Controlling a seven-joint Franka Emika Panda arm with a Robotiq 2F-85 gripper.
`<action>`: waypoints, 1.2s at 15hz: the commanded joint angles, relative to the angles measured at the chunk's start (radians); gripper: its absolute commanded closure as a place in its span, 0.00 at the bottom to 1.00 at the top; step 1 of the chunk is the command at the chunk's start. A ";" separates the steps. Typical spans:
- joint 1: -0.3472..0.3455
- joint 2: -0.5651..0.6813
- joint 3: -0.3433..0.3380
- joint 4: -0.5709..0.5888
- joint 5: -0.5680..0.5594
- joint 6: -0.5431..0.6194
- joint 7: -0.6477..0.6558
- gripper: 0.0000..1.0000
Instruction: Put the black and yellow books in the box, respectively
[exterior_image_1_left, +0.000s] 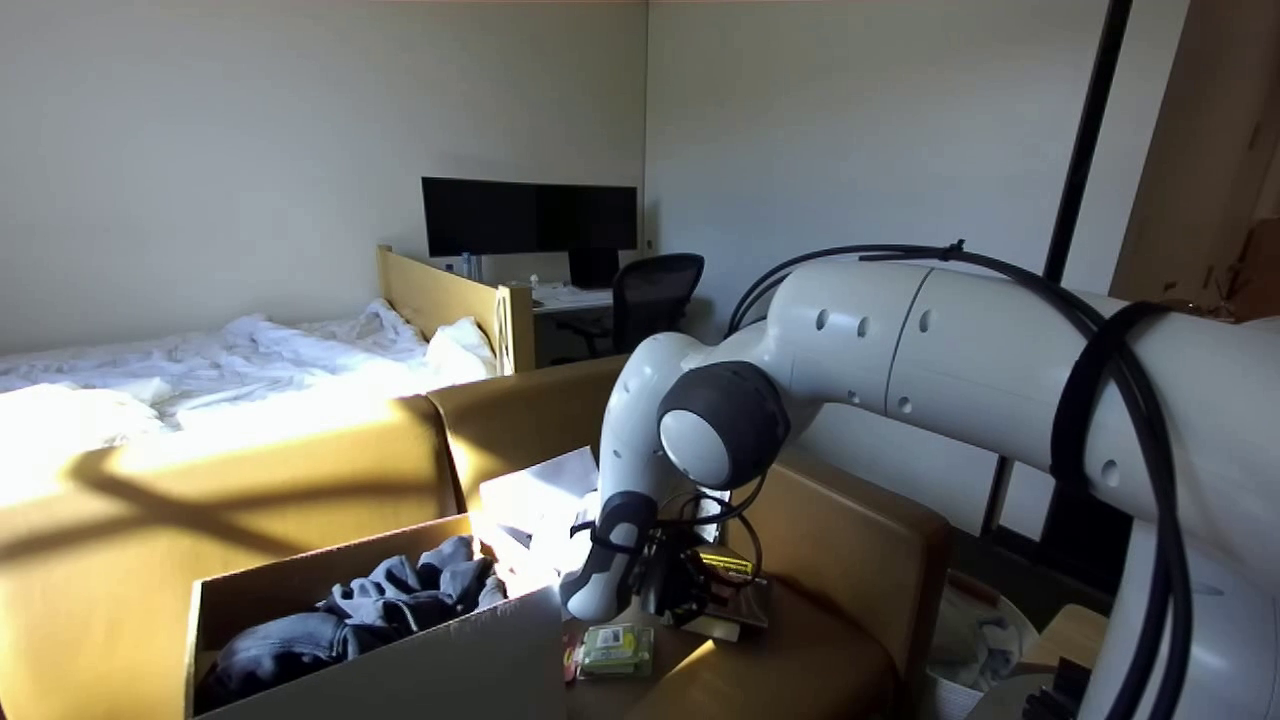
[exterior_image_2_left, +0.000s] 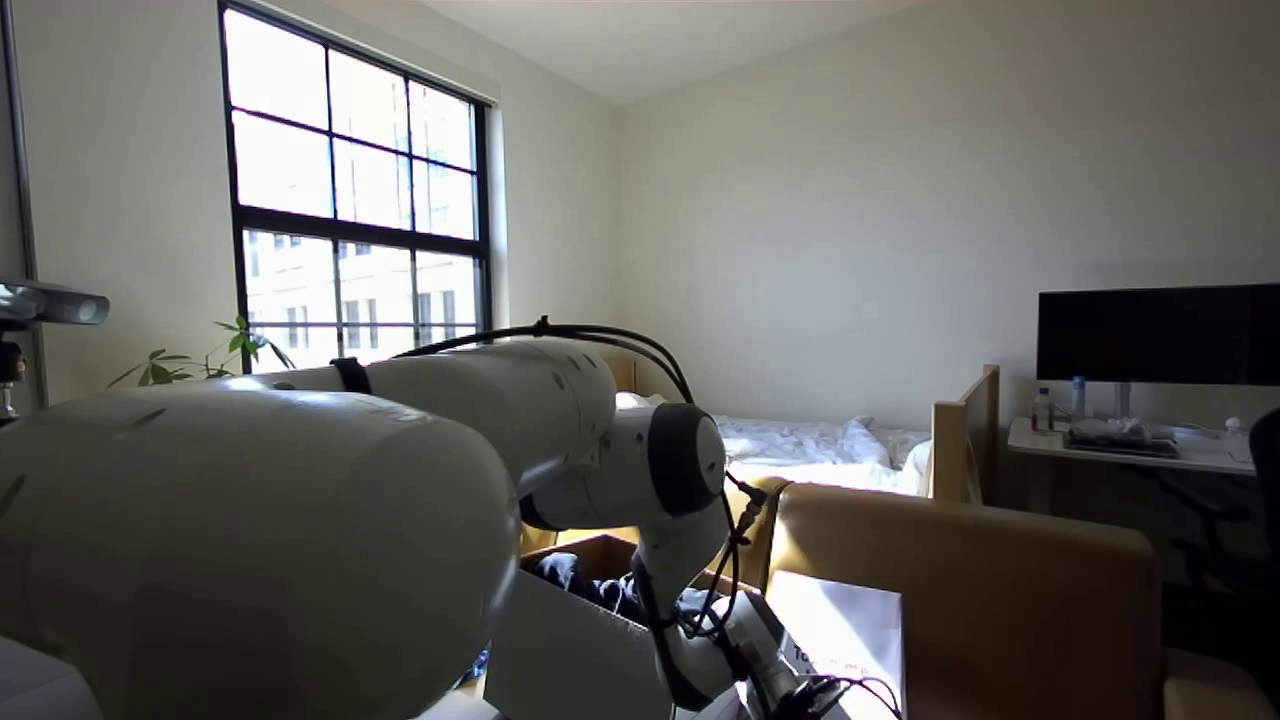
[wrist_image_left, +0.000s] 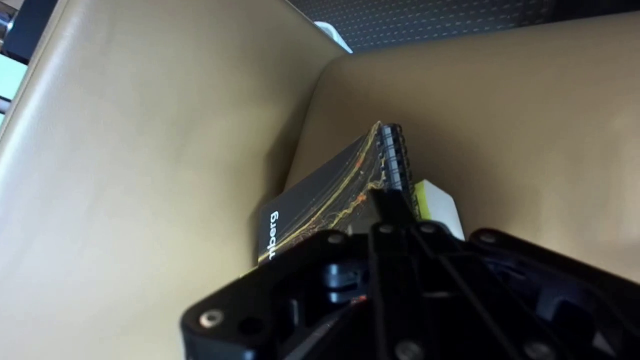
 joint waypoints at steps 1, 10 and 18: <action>-0.068 -0.034 0.010 -0.045 -0.011 0.109 -0.102 0.73; -0.128 0.003 0.012 -0.033 -0.042 0.112 -0.374 0.19; -0.127 0.005 0.058 -0.069 -0.159 0.247 -0.485 0.00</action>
